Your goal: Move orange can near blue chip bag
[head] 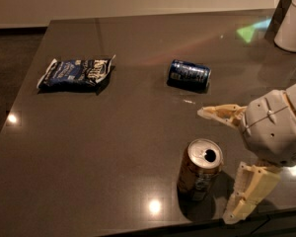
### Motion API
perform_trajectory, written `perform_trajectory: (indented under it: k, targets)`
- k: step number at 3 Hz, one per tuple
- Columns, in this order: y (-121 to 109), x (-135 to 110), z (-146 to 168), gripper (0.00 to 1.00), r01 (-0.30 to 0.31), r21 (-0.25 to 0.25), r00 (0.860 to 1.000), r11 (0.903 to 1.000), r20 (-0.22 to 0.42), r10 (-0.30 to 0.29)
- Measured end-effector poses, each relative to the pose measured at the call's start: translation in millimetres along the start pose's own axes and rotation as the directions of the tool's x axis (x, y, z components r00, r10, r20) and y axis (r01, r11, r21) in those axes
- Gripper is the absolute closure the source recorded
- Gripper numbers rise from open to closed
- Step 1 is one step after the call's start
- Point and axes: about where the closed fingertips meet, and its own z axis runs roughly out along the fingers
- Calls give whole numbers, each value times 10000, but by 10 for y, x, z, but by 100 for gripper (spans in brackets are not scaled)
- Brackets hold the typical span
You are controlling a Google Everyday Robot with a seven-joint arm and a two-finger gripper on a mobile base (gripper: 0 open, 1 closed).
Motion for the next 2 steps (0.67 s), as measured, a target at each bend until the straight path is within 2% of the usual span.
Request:
perform_trajectory:
  k: [1, 2]
  targets:
    - [1, -40, 44, 19, 0, -126, 9999, 9999, 125, 1]
    - [-14, -58, 56, 43, -63, -171, 9998, 9998, 210, 67]
